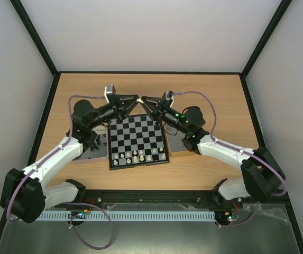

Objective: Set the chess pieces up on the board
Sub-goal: Place the chess piece on the chessboard.

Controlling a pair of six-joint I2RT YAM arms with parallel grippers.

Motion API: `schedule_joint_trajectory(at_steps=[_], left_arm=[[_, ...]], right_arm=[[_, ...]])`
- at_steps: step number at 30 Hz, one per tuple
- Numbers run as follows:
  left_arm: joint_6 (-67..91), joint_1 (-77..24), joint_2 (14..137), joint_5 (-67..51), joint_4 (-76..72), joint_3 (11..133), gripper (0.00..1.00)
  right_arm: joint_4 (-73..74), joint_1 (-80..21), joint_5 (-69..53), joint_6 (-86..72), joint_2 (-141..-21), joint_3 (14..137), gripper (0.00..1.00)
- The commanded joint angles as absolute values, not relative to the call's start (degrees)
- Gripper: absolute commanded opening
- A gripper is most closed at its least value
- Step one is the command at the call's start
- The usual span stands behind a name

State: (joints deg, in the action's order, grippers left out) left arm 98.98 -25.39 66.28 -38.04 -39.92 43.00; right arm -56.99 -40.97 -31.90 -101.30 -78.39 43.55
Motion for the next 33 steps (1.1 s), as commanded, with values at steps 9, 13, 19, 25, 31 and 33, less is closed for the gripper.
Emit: schedule_joint_trajectory(at_steps=[9, 13, 19, 25, 31, 33], left_arm=[[92.44, -25.84, 62.67, -36.22, -34.88, 41.91, 0.32], [79.10, -25.45, 60.11, -31.45, -17.02, 44.44, 0.56], [56.70, -24.97, 57.09, -15.79, 8.57, 46.90, 0.74], [45.44, -24.71, 55.81, -7.42, 18.22, 45.05, 0.76], [41.32, -24.01, 54.48, -2.32, 21.69, 45.00, 0.76], [41.11, -23.87, 53.83, -1.42, 21.81, 44.62, 0.77]], right_arm=[[-47.01, -41.45, -30.87, -91.44, -74.90, 46.33, 0.02], [-26.96, -41.41, -27.12, -77.75, -71.66, 47.58, 0.02], [11.98, -41.69, -13.62, -51.47, -70.82, 52.21, 0.02], [28.08, -48.06, -2.34, -43.53, -72.36, 52.28, 0.02], [34.93, -57.76, 4.07, -42.49, -78.82, 55.72, 0.02], [38.95, -60.12, 6.81, -42.45, -82.71, 58.01, 0.02]])
